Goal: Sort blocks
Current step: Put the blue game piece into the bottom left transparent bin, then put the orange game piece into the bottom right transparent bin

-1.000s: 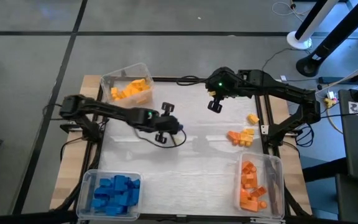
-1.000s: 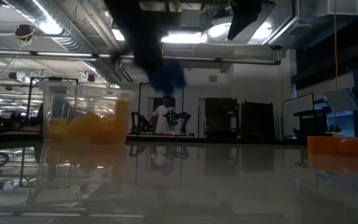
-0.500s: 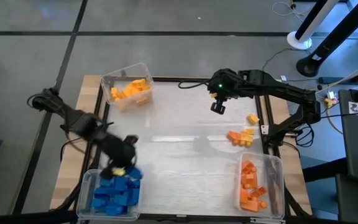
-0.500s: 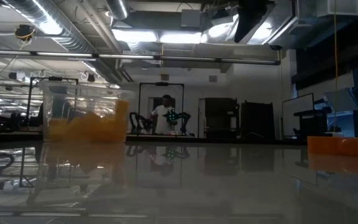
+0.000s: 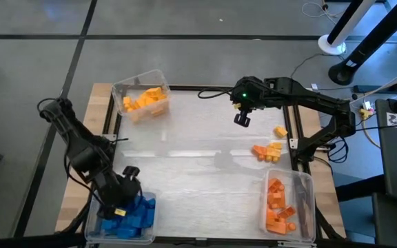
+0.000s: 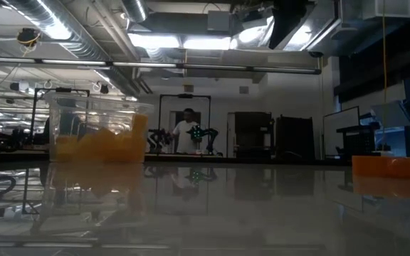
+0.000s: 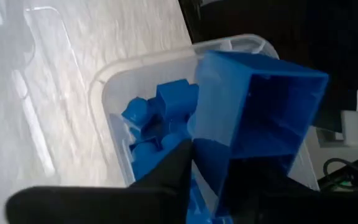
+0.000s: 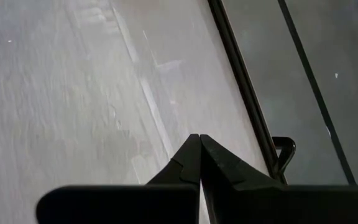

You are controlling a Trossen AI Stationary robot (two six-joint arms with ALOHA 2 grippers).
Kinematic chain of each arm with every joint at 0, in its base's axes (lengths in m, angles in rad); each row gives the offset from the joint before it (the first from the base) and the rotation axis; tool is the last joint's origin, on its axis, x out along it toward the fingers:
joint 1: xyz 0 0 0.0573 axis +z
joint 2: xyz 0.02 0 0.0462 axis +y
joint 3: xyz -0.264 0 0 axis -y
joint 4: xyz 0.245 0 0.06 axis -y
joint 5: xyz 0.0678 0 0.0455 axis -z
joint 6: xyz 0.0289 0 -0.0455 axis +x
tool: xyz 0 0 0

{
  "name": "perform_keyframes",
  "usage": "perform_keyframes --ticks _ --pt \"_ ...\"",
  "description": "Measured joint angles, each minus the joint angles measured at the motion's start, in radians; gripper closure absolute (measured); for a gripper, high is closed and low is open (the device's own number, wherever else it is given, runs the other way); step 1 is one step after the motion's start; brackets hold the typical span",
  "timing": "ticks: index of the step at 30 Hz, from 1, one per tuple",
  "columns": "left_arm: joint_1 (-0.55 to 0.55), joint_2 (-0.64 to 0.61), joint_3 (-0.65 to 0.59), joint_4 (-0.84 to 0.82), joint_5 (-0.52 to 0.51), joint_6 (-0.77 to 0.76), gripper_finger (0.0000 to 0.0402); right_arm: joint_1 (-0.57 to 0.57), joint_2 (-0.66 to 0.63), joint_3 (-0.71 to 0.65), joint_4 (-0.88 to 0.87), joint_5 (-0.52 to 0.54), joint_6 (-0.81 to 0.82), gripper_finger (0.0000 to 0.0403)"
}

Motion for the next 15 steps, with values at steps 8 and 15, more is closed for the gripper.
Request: perform_keyframes --ticks 8,15 --pt "-0.003 0.021 0.0 -0.023 0.0 -0.002 0.0275 -0.001 0.0 0.0 -0.006 -0.048 -0.002 0.0395" --pt "-0.003 0.021 0.0 -0.101 0.0 0.044 0.026 -0.001 0.013 0.0 -0.09 -0.069 -0.029 0.0395"
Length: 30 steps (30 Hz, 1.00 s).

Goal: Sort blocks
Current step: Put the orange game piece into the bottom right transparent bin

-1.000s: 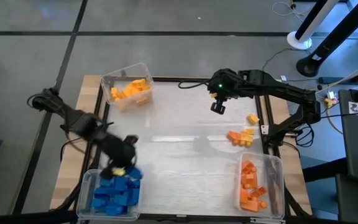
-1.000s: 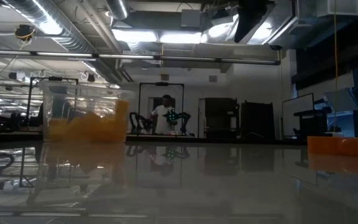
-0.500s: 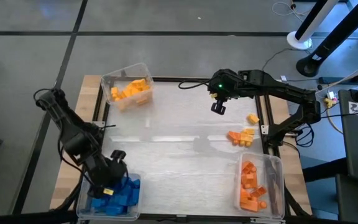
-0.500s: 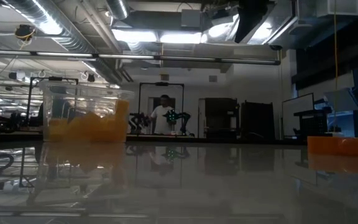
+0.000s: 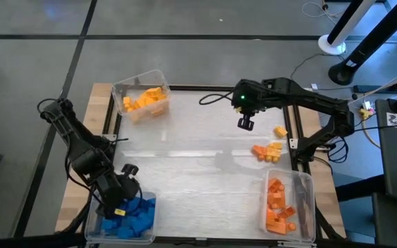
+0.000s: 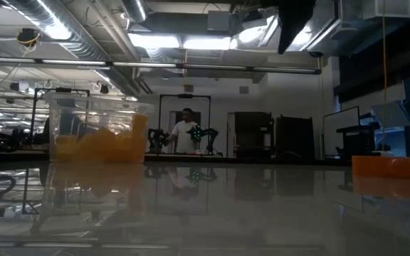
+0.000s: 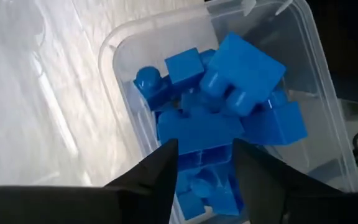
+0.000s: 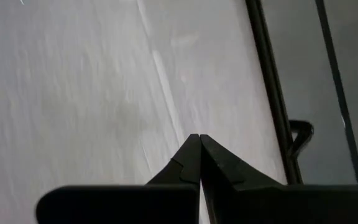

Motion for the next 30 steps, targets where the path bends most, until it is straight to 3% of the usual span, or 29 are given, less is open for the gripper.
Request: perform_keyframes --ticks 6,13,17,22,30 --pt "0.0 -0.032 0.0 0.002 -0.071 0.148 0.0267 0.0 0.038 -0.001 -0.054 0.005 -0.031 0.0382" --pt "0.028 -0.13 0.0 0.004 -0.208 0.287 0.0268 0.0 0.111 -0.001 -0.17 -0.032 -0.005 0.0297" --pt "0.053 -0.19 0.0 0.004 -0.235 0.32 0.0268 0.001 0.167 -0.005 -0.254 -0.077 0.118 0.025" --pt "0.08 -0.238 0.0 0.002 -0.238 0.37 0.0268 0.033 0.171 -0.119 -0.166 -0.097 0.141 0.022" --pt "0.106 -0.269 0.0 0.0 -0.238 0.481 0.0268 0.062 0.17 -0.381 -0.161 -0.128 0.16 0.0225"
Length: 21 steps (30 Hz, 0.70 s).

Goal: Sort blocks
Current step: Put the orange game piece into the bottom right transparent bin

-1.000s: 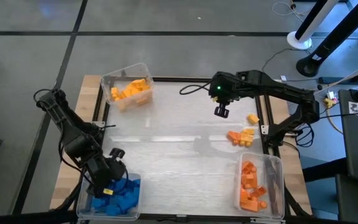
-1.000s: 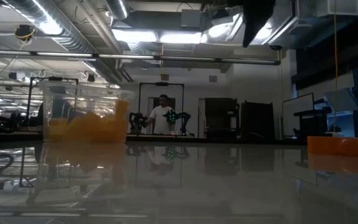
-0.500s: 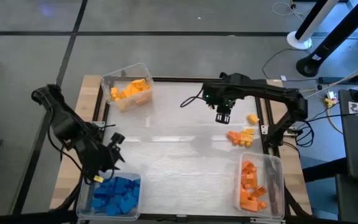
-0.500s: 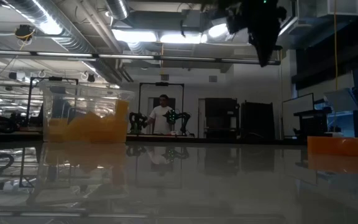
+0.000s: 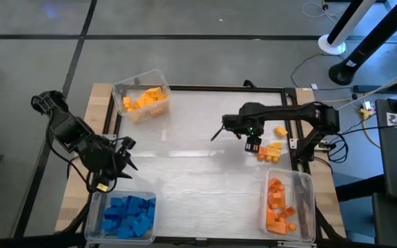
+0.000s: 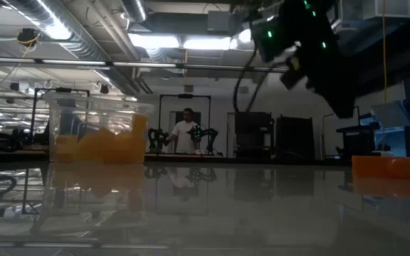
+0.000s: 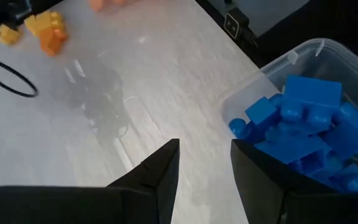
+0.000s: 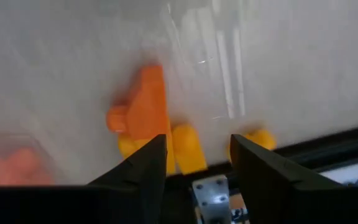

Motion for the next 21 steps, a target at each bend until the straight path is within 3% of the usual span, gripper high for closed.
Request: perform_keyframes --ticks 13,21 --pt "0.071 -0.002 0.0 0.001 0.001 0.059 0.0268 -0.002 0.0 -0.274 0.302 -0.164 -0.025 0.0233" --pt "0.1 -0.002 0.0 0.001 0.002 0.069 0.0268 -0.003 -0.001 -0.338 0.324 -0.152 -0.025 0.0233"
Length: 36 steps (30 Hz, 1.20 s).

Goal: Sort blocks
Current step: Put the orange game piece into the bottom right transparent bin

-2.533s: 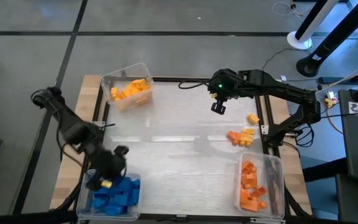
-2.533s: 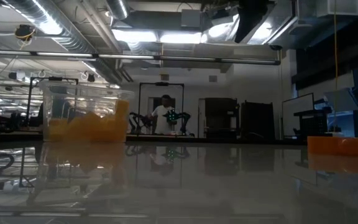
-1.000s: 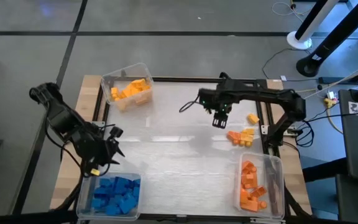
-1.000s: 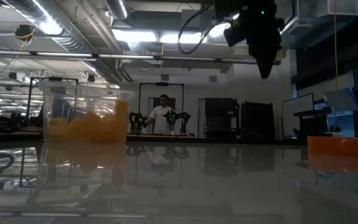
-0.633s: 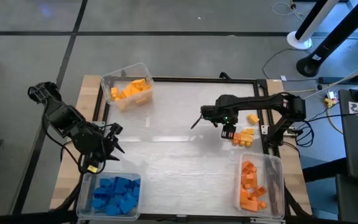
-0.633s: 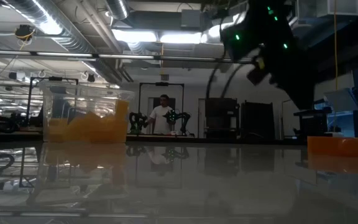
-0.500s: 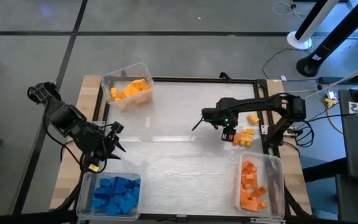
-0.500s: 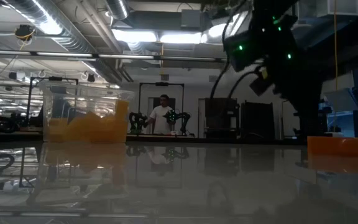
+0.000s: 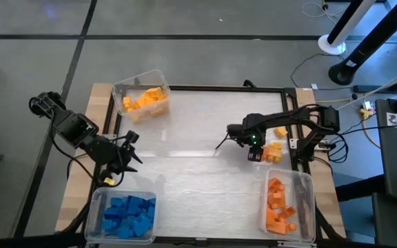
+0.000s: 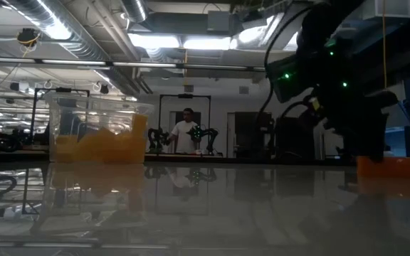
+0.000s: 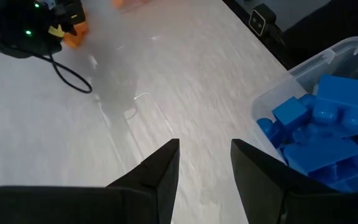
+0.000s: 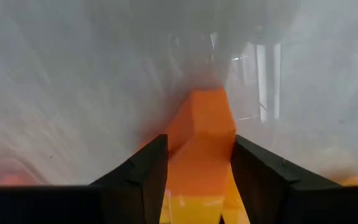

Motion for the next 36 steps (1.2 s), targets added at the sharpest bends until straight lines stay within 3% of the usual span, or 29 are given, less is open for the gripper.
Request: perform_keyframes --ticks 10,19,28,36 --pt "0.001 0.0 0.0 0.001 0.0 0.012 0.0268 0.0 -0.001 -0.094 0.129 -0.052 0.011 0.0235" --pt "0.039 0.001 0.0 0.034 0.0 0.054 0.0268 0.0 0.0 -0.045 0.137 -0.052 0.0 0.0287" --pt "0.104 0.001 0.0 0.033 0.0 0.071 0.0268 0.001 0.0 0.075 0.139 -0.078 -0.003 0.028" --pt "0.157 0.001 0.0 0.017 0.0 0.098 0.0268 0.001 0.0 0.287 0.14 -0.083 -0.05 0.0302"
